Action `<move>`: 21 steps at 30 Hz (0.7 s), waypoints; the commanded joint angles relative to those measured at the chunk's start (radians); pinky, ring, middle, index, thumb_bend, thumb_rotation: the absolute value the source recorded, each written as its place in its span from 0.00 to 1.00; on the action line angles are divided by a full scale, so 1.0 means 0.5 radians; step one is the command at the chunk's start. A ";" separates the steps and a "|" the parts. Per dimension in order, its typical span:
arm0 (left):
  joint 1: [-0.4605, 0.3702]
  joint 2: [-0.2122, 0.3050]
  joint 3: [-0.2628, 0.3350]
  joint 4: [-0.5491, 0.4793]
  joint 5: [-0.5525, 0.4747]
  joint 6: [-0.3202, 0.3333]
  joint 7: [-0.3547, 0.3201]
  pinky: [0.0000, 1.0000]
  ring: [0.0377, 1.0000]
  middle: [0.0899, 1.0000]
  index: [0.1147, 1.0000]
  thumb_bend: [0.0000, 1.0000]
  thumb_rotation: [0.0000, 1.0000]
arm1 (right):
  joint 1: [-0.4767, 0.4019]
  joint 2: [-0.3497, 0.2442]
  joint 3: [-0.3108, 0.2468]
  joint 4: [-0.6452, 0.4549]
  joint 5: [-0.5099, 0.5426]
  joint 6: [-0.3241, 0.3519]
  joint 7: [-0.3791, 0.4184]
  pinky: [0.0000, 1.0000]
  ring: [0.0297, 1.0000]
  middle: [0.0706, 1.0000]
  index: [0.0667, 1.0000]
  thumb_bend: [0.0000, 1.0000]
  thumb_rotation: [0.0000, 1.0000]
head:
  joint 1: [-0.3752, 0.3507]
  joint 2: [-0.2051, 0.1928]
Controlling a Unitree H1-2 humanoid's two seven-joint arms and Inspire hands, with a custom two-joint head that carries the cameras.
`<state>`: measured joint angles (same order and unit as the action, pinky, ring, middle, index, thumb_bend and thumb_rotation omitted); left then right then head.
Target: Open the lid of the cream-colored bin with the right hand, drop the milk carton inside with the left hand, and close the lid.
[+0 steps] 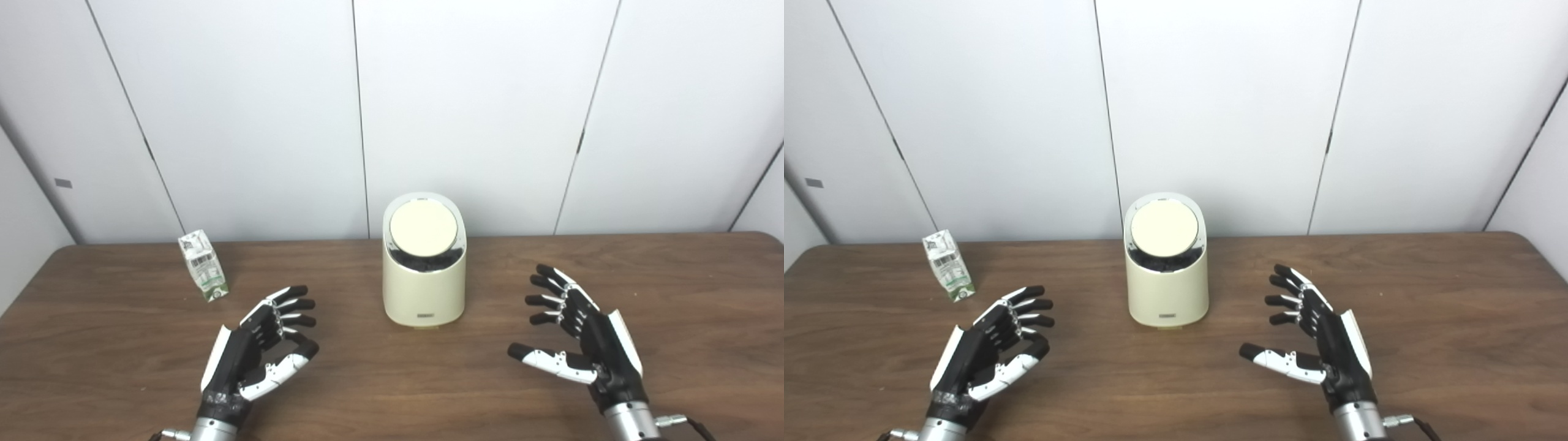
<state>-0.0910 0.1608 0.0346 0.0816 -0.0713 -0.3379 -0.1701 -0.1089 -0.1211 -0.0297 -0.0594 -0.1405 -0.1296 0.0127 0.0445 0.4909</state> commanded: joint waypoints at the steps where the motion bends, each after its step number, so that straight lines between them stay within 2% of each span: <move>1: -0.068 0.021 0.006 -0.012 0.011 -0.089 0.010 0.52 0.65 0.72 0.81 0.70 0.33 | -0.134 -0.029 -0.009 -0.019 -0.037 -0.023 -0.032 0.67 0.79 0.93 0.91 0.75 0.29 | 0.001 0.001; 2: -0.068 0.019 0.005 -0.014 0.007 -0.083 0.010 0.52 0.65 0.72 0.81 0.70 0.32 | -0.166 -0.034 -0.016 -0.002 -0.045 -0.008 -0.039 0.71 0.81 0.95 0.93 0.76 0.31 | -0.002 -0.002; 6: -0.070 0.012 0.001 -0.017 0.000 -0.077 0.009 0.52 0.65 0.72 0.81 0.70 0.32 | -0.272 -0.059 -0.013 -0.055 -0.086 0.176 -0.009 0.76 0.85 0.95 0.94 0.79 0.40 | -0.004 -0.005; 12: -0.075 0.013 0.001 -0.004 -0.006 -0.090 0.004 0.52 0.65 0.72 0.80 0.71 0.33 | -0.433 -0.083 0.023 -0.117 -0.117 0.361 0.017 0.72 0.84 0.91 0.90 0.82 0.38 | -0.010 -0.013; 15: -0.076 0.010 0.000 -0.001 -0.013 -0.090 0.002 0.53 0.65 0.72 0.81 0.71 0.33 | -0.500 -0.085 0.037 -0.107 -0.118 0.395 0.019 0.72 0.86 0.91 0.92 0.82 0.38 | -0.012 -0.016; 21: -0.079 0.006 -0.001 0.010 0.010 -0.101 0.013 0.52 0.64 0.72 0.81 0.71 0.33 | -0.689 -0.081 0.089 -0.043 -0.169 0.505 0.026 0.77 0.90 0.94 0.92 0.85 0.38 | -0.006 -0.025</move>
<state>-0.1007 0.1603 0.0335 0.0934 -0.0717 -0.3410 -0.1700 -0.3934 -0.1583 0.0061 -0.0629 -0.2134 0.1180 0.0225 0.0414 0.4771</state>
